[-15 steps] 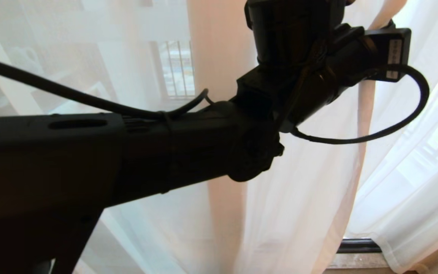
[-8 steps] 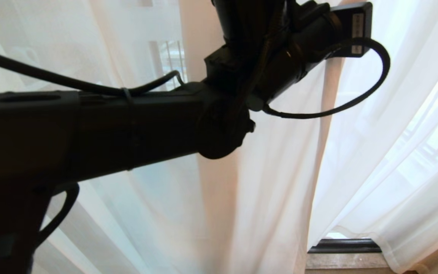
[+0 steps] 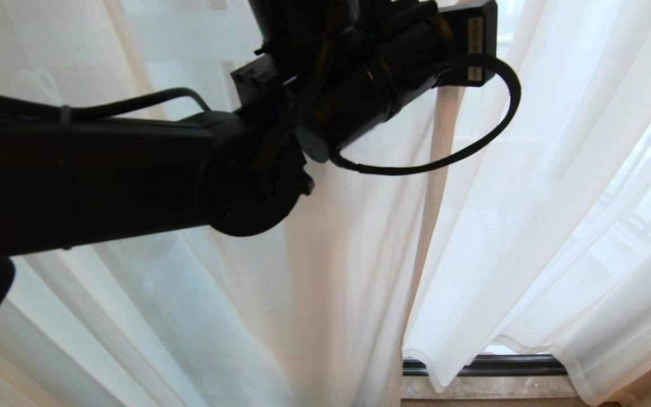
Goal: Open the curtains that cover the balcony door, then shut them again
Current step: Close the inner curtains on both sides
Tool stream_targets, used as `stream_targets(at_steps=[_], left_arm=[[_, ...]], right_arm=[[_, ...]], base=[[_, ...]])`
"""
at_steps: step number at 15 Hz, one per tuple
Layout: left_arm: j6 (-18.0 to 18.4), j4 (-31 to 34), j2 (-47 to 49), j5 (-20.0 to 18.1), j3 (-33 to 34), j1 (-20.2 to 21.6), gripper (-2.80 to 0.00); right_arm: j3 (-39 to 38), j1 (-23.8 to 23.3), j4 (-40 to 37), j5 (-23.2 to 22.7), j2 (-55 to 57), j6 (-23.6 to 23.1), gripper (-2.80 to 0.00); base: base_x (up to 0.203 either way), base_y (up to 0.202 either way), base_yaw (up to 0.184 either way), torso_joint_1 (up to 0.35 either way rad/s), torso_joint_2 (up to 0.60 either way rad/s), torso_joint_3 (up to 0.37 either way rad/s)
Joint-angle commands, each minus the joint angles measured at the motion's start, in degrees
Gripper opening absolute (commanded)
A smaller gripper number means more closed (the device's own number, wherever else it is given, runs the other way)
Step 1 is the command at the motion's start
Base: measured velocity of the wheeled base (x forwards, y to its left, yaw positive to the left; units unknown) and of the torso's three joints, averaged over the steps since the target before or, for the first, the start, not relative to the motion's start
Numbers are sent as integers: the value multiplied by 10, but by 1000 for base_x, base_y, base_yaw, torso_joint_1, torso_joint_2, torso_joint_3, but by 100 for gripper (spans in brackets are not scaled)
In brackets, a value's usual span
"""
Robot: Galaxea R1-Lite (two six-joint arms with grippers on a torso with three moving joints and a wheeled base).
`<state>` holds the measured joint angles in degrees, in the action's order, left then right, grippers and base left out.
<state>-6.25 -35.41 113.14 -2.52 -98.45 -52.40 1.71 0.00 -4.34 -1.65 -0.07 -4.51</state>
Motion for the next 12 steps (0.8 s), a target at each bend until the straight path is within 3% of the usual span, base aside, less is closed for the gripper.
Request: stream_targets(at_steps=[1, 4, 5, 12], left_arm=[[1, -4, -57, 15, 53, 1, -280], [12, -4, -66, 18, 62, 17, -271], [18, -5, -67, 16, 65, 20, 0], [16, -7, -98, 22, 93, 19, 0]], right_arm=[[0, 0, 0, 0, 1, -1, -280], [0, 0, -1, 0, 1, -1, -280], [0, 0, 0, 0, 1, -1, -280], [1, 0, 0, 0, 1, -1, -280]], base=[[0, 0, 0, 0, 0, 0], [0, 0, 0, 0, 0, 0], [0, 0, 0, 0, 0, 0], [0, 0, 0, 0, 0, 0]])
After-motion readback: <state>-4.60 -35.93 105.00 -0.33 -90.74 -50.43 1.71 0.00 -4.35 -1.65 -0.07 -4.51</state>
